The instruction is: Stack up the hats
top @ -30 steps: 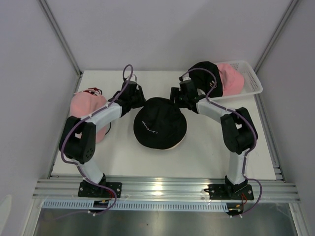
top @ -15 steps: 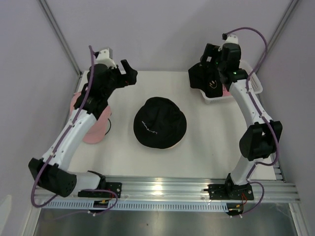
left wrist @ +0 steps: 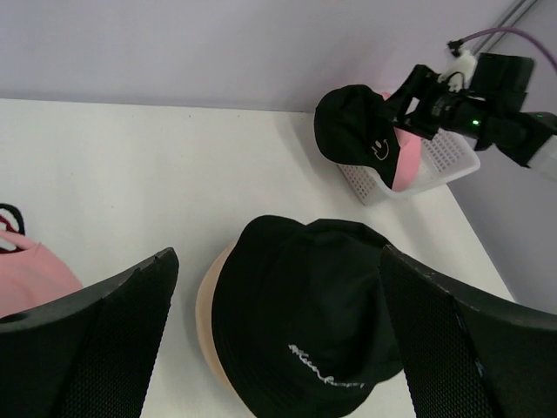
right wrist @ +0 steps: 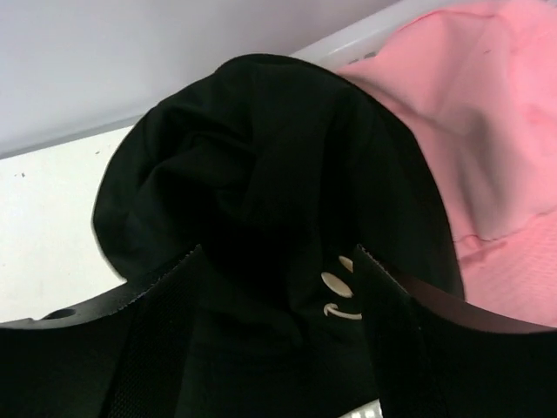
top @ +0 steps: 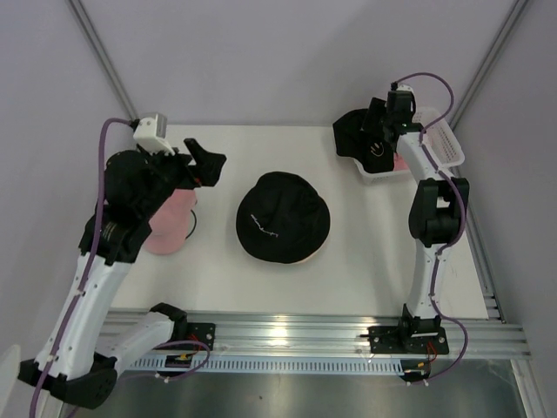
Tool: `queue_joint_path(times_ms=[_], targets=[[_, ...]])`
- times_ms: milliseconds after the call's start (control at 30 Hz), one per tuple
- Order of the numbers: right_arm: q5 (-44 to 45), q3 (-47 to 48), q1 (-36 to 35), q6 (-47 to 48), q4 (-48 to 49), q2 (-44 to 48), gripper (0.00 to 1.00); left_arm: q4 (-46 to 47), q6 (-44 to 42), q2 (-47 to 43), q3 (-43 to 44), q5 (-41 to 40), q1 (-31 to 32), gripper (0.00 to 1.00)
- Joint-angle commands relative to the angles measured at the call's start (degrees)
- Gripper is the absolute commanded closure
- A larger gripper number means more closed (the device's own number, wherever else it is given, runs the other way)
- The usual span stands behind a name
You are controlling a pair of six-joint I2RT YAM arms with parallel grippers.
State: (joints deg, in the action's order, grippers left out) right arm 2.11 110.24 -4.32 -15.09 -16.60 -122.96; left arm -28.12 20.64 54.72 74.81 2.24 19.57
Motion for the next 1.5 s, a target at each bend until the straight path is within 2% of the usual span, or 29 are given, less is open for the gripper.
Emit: queue_joint_path(times_ms=[0,200,333,433,467,533,567,633,667,700,800,967,1167,1200,1233,1333,1467], targets=[[0.8,6.2,-0.3,-3.5,1.5,-2.5,0.28,-4.2,-2.4,-4.8,-1.5,0.3,-0.1,0.00],[3.3,9.4,-0.3,-4.3,2.2,-7.6,0.32,-7.1,-3.4,-10.5,-5.5,-4.5,-0.1,0.01],[4.6,11.8,-0.3,-4.4,1.0,-10.1,0.44,-7.8,-4.0,-11.7,-6.2,-6.0,-0.1,0.00],[5.8,11.8,-0.3,-4.2,1.7,-11.0,0.74,-7.9,-4.8,-11.5,-5.8,-5.8,-0.1,0.01],[5.6,12.0,-0.2,-4.0,1.9,-11.1,0.78,-7.8,-5.2,-11.4,-5.6,-5.8,-0.1,0.01],[5.0,12.8,0.2,-3.5,1.4,-11.1,0.74,-7.8,-5.5,-11.1,-5.6,-5.7,-0.1,0.01],[4.8,13.8,0.2,-3.1,1.2,-11.1,0.65,-7.9,-5.7,-11.0,-5.6,-5.8,-0.1,0.01],[4.3,15.1,0.1,-1.7,0.2,-11.3,0.53,-7.6,-5.7,-10.9,-5.9,-5.7,-0.1,0.00],[4.3,16.6,0.1,-1.5,-0.5,-11.5,0.43,-7.5,-5.7,-10.8,-5.7,-5.6,-0.1,0.00],[4.3,17.1,0.2,-1.3,-2.1,-11.8,0.41,-7.4,-5.7,-10.8,-5.7,-5.5,-0.1,0.00],[4.8,17.1,0.1,-1.3,-3.3,-12.3,0.42,-7.0,-5.7,-11.1,-5.9,-5.0,-0.1,0.00],[4.2,16.3,0.3,-1.5,-2.1,-13.9,0.54,-7.0,-6.1,-11.4,-5.5,-5.2,-0.1,0.01],[4.8,19.0,0.3,-0.9,-2.8,-16.2,0.52,-7.6,-6.4,-11.5,-4.8,-5.8,-0.1,0.01],[4.8,19.3,0.4,-0.6,-3.0,-16.4,0.54,-7.5,-6.4,-11.5,-4.6,-5.8,-0.1,0.00],[4.7,19.8,0.4,-0.4,-3.1,-16.4,0.69,-7.5,-6.5,-11.4,-4.3,-5.8,-0.1,0.00],[4.1,20.8,0.7,-0.1,-4.8,-15.6,1.00,-7.5,-6.5,-11.1,-3.8,-5.8,-0.1,0.00],[-0.1,20.4,0.8,-0.5,-6.3,-9.4,1.00,-7.1,-6.6,-10.8,-3.6,-4.9,-0.1,0.00]])
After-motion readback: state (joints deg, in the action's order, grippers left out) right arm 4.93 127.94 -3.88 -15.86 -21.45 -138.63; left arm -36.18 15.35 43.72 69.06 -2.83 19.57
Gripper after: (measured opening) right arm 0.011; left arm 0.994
